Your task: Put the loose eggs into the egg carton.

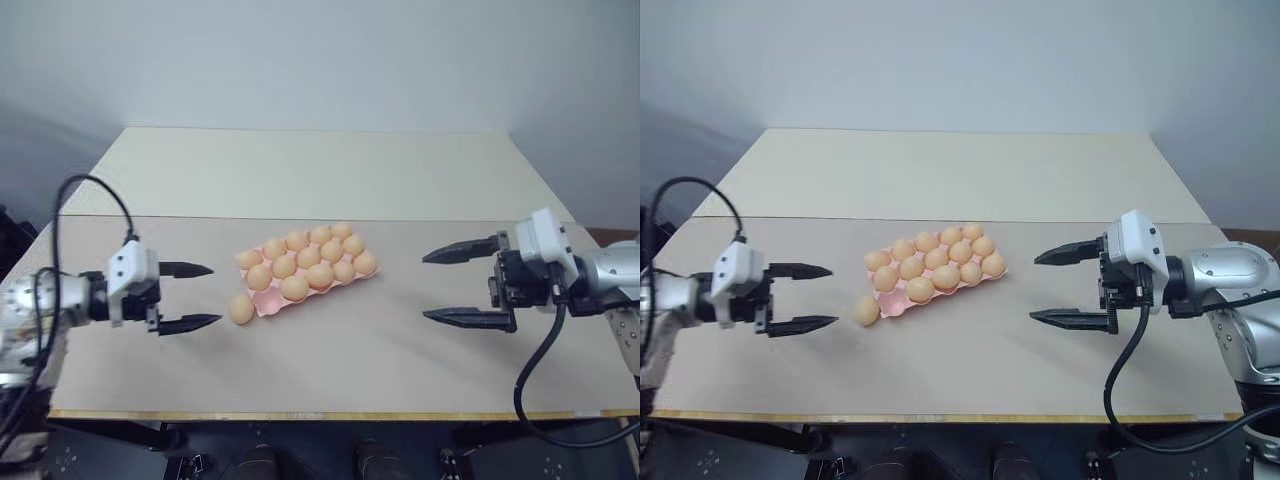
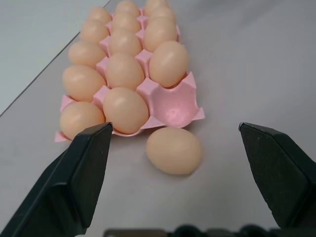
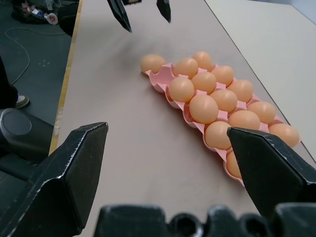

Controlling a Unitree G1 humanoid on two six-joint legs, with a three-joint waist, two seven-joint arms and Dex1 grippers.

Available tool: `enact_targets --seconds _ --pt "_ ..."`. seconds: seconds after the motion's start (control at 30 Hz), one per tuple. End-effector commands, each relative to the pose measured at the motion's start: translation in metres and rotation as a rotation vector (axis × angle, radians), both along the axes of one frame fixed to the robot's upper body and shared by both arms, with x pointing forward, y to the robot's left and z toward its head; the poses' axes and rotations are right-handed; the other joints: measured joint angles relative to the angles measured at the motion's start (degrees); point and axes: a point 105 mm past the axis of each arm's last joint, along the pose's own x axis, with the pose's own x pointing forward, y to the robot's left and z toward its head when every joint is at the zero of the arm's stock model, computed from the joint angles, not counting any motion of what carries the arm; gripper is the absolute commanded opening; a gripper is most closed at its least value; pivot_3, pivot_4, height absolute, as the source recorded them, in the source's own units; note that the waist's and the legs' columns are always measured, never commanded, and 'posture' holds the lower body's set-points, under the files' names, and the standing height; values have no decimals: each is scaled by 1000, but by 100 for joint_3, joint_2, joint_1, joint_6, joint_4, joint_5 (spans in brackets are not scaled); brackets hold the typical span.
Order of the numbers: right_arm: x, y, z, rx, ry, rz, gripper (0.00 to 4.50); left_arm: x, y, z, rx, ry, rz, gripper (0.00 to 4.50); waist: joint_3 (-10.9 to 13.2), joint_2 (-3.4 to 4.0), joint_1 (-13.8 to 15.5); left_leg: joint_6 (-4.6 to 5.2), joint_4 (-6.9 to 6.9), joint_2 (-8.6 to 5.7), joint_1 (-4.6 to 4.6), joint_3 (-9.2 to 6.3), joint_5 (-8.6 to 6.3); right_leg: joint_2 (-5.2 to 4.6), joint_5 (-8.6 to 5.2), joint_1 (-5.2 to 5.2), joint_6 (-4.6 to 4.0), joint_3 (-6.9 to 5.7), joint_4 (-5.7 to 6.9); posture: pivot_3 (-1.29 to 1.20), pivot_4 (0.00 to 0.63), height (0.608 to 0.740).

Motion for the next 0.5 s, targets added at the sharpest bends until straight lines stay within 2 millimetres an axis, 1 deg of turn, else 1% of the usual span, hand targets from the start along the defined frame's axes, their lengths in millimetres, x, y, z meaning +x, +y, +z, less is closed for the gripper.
enact_targets --seconds 0.03,0.23,0.5 --pt "-3 2 10 3 -52 11 4500 7 -10 -5 35 -17 -64 4451 0 0 -16 0 0 0 -3 0 0 0 0 -2 0 0 0 0 150 740" --pt "-7 1 13 1 -62 0 4500 23 -15 -27 63 6 -72 4451 0 0 -34 0 0 -1 -2 -1 0 1 0 -3 0 1 3 0 150 740" --pt "-10 -2 14 -1 -64 -19 4500 28 -14 -43 96 16 -79 4451 0 0 -26 0 1 -1 -4 -2 0 0 0 -3 0 0 3 0 150 740"
